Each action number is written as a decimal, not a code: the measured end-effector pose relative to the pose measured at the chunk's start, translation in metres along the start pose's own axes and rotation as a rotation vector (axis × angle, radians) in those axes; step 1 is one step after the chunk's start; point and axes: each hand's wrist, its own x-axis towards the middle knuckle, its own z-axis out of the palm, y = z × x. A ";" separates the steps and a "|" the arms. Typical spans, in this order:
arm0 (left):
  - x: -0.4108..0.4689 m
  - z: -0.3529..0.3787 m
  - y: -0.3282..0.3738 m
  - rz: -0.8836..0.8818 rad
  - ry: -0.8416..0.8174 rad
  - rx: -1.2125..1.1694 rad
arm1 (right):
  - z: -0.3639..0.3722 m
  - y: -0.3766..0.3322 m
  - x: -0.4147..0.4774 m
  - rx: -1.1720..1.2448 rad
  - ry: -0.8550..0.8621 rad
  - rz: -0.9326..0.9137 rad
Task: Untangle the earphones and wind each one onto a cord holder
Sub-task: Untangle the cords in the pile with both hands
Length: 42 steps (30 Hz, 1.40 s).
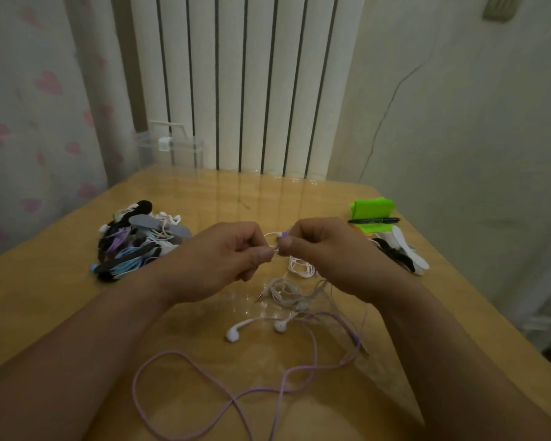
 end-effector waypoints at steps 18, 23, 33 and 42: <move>0.001 0.006 0.001 0.032 0.160 -0.788 | 0.037 0.003 0.008 0.056 0.182 -0.099; 0.002 0.008 -0.005 0.083 0.305 -0.395 | 0.045 -0.004 0.004 -0.144 0.115 -0.163; -0.007 -0.002 -0.004 0.068 0.051 0.129 | 0.006 -0.008 -0.003 0.035 0.240 -0.130; -0.015 -0.009 0.008 0.076 -0.223 -0.416 | 0.014 -0.009 -0.005 0.417 0.137 -0.097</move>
